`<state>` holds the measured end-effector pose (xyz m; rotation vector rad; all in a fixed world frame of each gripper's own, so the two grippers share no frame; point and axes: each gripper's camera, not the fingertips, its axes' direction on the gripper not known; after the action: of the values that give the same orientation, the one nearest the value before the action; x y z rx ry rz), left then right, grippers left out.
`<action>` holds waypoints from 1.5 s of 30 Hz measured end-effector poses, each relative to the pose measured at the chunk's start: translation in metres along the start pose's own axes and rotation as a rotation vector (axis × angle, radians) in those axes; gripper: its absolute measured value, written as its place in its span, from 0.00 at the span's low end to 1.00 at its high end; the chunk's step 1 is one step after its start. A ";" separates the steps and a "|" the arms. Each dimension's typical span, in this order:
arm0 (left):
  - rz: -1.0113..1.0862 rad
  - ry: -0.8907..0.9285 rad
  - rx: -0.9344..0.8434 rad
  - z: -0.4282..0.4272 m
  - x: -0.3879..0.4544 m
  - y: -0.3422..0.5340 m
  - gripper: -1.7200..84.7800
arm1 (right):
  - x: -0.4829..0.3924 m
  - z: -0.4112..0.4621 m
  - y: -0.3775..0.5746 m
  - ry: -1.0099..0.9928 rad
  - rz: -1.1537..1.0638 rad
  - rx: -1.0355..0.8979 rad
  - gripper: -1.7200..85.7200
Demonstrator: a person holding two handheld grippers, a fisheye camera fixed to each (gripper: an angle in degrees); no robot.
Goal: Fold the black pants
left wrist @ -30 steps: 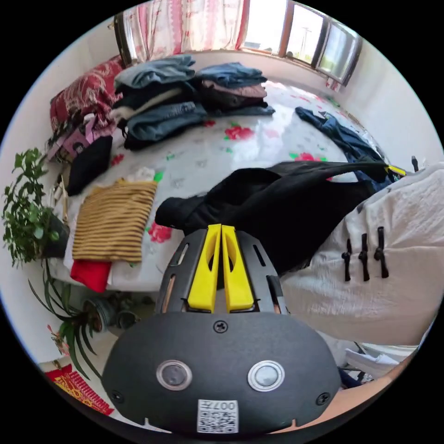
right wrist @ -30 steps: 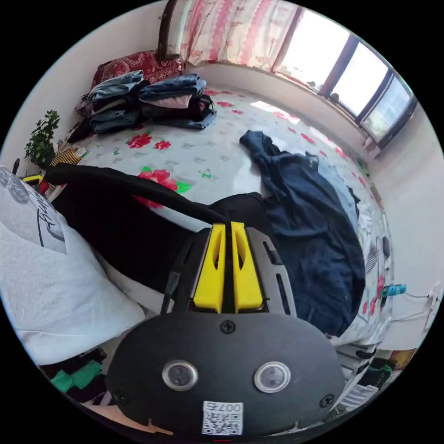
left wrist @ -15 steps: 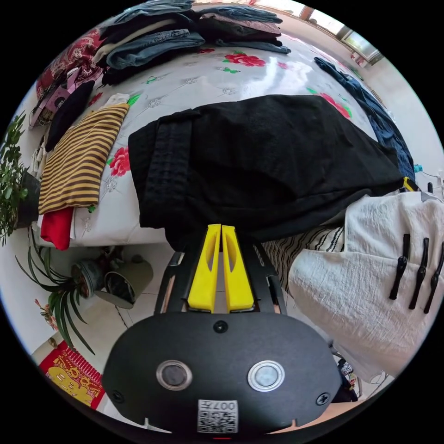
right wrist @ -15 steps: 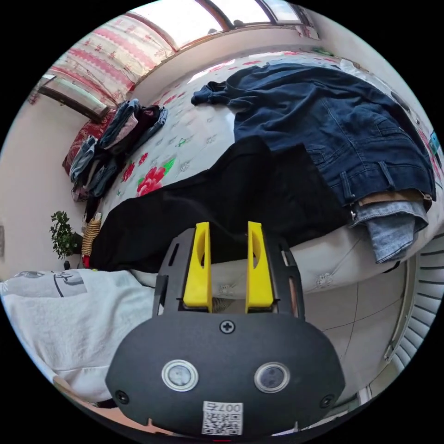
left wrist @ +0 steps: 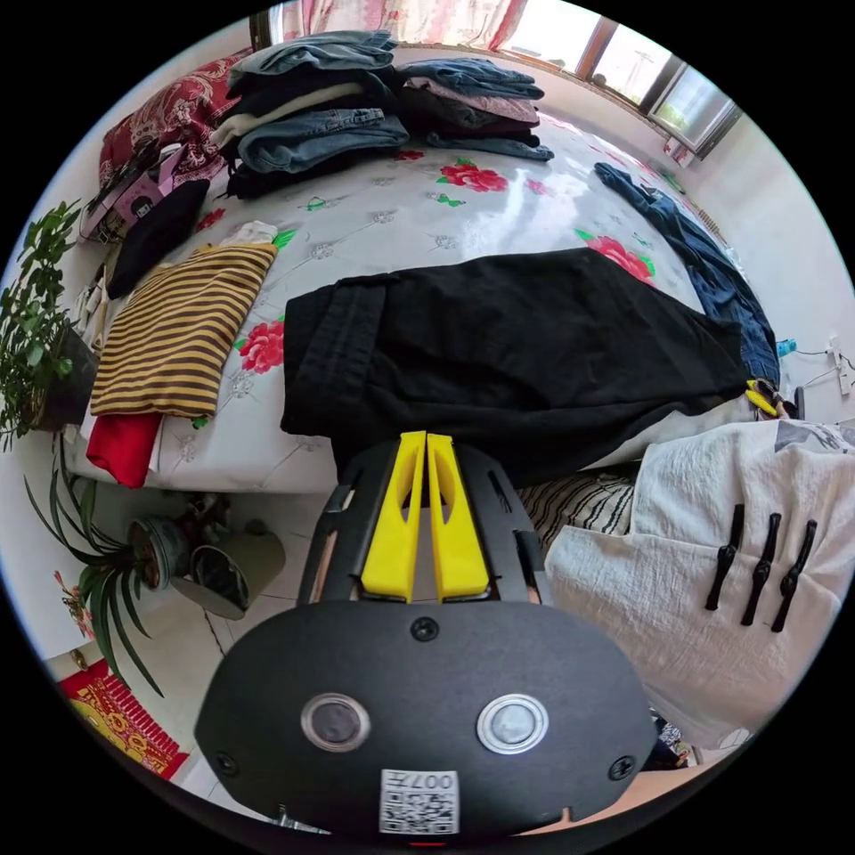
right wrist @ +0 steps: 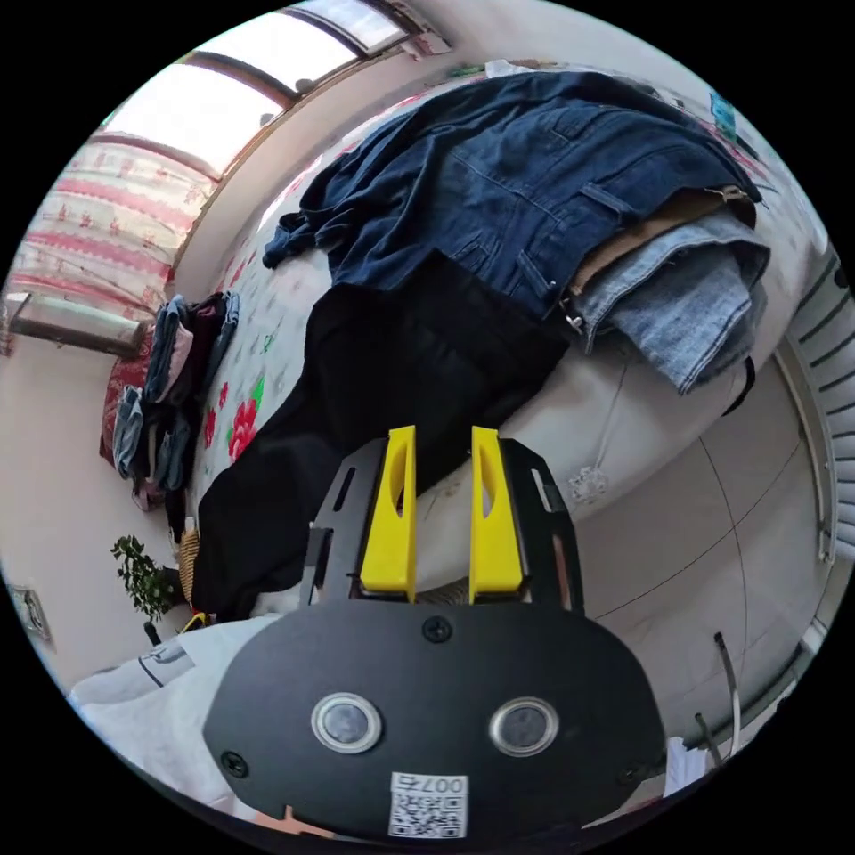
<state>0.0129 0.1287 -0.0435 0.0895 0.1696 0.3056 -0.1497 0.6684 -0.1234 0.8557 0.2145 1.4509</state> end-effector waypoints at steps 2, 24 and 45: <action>0.002 -0.002 0.010 -0.006 0.000 -0.003 0.01 | 0.002 0.016 -0.012 -0.013 0.046 -0.039 0.04; -0.016 -0.010 -0.122 -0.019 0.030 0.080 0.01 | -0.091 -0.006 -0.027 0.291 -0.379 0.081 0.02; 0.790 0.177 -0.037 0.063 0.256 -0.164 0.14 | -0.392 0.236 -0.013 -0.357 -1.283 -0.839 0.02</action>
<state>0.3129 0.0473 -0.0394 0.0901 0.3008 1.1058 -0.0575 0.2203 -0.1081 0.1315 -0.1262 0.0929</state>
